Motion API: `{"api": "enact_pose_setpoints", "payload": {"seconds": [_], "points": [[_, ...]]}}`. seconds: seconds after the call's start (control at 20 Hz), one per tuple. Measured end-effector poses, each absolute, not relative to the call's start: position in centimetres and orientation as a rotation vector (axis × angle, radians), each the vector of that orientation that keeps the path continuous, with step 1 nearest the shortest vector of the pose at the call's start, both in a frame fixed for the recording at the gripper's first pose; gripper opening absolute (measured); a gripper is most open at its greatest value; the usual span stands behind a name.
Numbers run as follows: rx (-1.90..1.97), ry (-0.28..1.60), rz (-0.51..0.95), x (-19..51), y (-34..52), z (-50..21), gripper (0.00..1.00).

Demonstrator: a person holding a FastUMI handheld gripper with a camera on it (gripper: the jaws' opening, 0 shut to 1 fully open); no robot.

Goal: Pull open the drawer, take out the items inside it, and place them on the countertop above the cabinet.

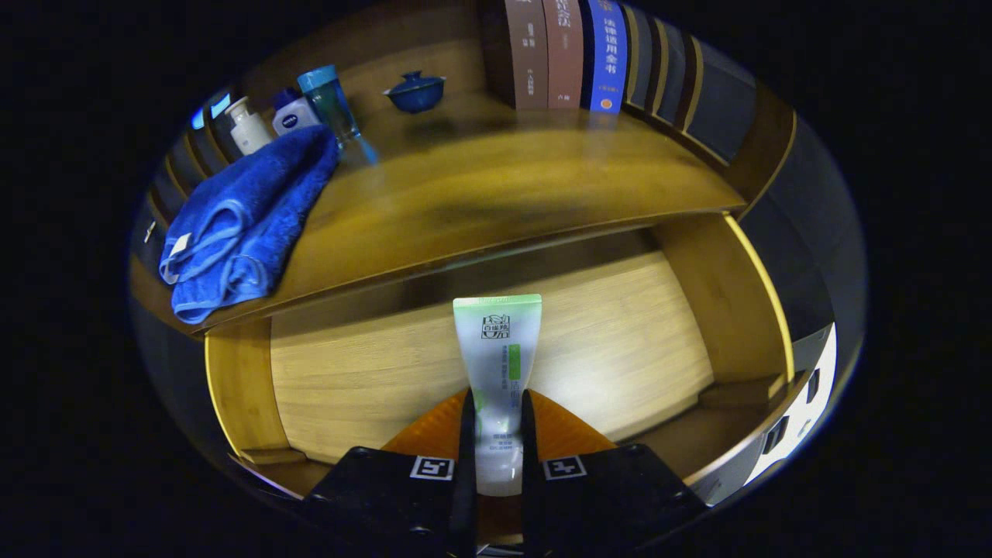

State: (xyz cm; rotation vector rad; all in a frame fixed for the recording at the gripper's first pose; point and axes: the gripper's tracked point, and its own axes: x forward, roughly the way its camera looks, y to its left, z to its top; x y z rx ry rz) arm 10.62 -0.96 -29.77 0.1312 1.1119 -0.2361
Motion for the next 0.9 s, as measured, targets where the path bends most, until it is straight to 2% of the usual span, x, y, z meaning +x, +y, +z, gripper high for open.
{"api": "enact_pose_setpoints", "payload": {"seconds": [0.45, 0.65, 0.9], "points": [[0.102, 1.041, -0.279, 9.8, -0.2, -21.6, 0.27], [0.085, 0.990, -0.241, 13.4, 0.1, -19.1, 0.26], [0.013, 1.040, -0.156, 18.7, 0.5, -20.7, 0.27]]}}
